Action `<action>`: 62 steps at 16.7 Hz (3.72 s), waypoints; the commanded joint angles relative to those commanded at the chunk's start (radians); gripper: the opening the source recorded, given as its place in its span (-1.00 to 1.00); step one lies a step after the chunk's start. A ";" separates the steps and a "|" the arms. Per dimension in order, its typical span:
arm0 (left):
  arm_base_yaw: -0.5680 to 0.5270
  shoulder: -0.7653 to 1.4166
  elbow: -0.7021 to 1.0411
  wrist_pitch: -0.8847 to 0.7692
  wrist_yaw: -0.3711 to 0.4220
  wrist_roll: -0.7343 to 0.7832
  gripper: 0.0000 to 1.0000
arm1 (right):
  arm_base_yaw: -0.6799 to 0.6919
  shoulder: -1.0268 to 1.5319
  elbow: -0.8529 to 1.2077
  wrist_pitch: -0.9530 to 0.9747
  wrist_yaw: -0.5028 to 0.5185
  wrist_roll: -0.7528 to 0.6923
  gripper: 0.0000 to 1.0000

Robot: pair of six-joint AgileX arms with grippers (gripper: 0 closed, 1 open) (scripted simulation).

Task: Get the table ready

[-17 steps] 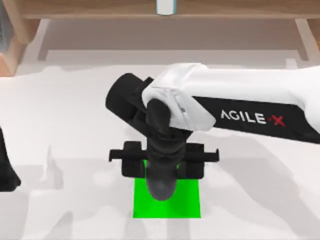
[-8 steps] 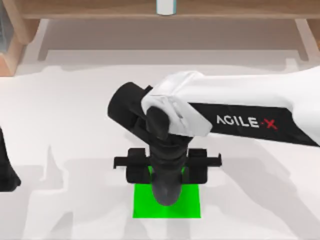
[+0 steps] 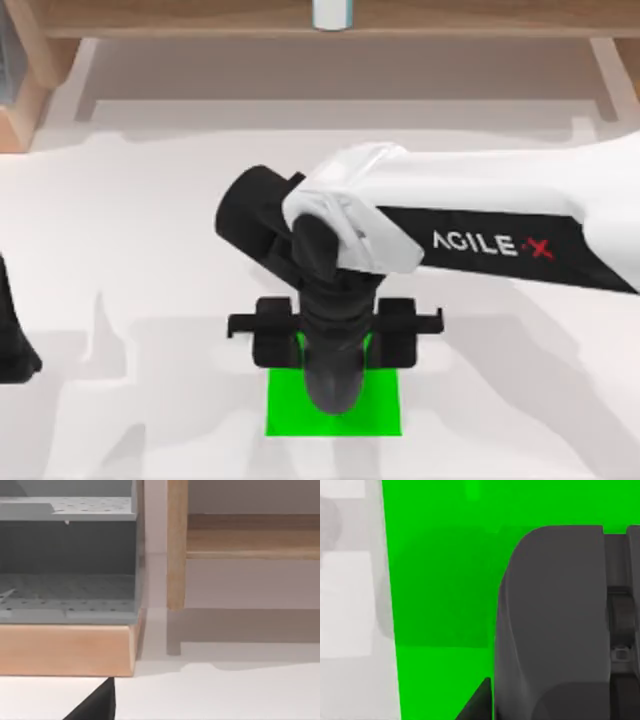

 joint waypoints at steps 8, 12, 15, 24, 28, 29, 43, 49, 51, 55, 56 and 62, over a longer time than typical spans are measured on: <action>0.000 0.000 0.000 0.000 0.000 0.000 1.00 | 0.000 0.000 0.000 0.000 0.000 0.000 1.00; 0.000 0.000 0.000 0.000 0.000 0.000 1.00 | -0.001 -0.001 0.000 0.000 0.000 0.000 1.00; 0.000 0.000 0.000 0.000 0.000 0.000 1.00 | -0.020 -0.021 -0.007 0.022 0.002 -0.014 1.00; 0.000 0.000 0.000 0.000 0.000 0.000 1.00 | -0.447 -0.308 -0.273 0.485 -0.025 -0.361 1.00; 0.000 0.000 0.000 0.000 0.000 0.000 1.00 | -0.733 -0.454 -0.461 0.797 -0.076 -0.628 1.00; 0.000 0.000 0.000 0.000 0.000 0.000 1.00 | -0.807 -0.485 -0.510 0.881 -0.093 -0.705 1.00; 0.000 0.000 0.000 0.000 0.000 0.000 1.00 | -1.601 -0.514 -1.064 2.064 -0.438 -1.897 1.00; 0.000 0.000 0.000 0.000 0.000 0.000 1.00 | -1.620 -0.252 -1.166 2.415 -0.582 -2.307 1.00; 0.000 0.000 0.000 0.000 0.000 0.000 1.00 | -1.603 -0.182 -1.172 2.494 -0.614 -2.399 1.00; 0.000 0.000 0.000 0.000 0.000 0.000 1.00 | -1.584 -0.129 -1.168 2.560 -0.639 -2.474 1.00; 0.000 0.000 0.000 0.000 0.000 0.000 1.00 | -1.584 -0.129 -1.168 2.560 -0.639 -2.474 1.00; 0.000 0.000 0.000 0.000 0.000 0.000 1.00 | -1.577 -0.126 -1.152 2.547 -0.630 -2.473 1.00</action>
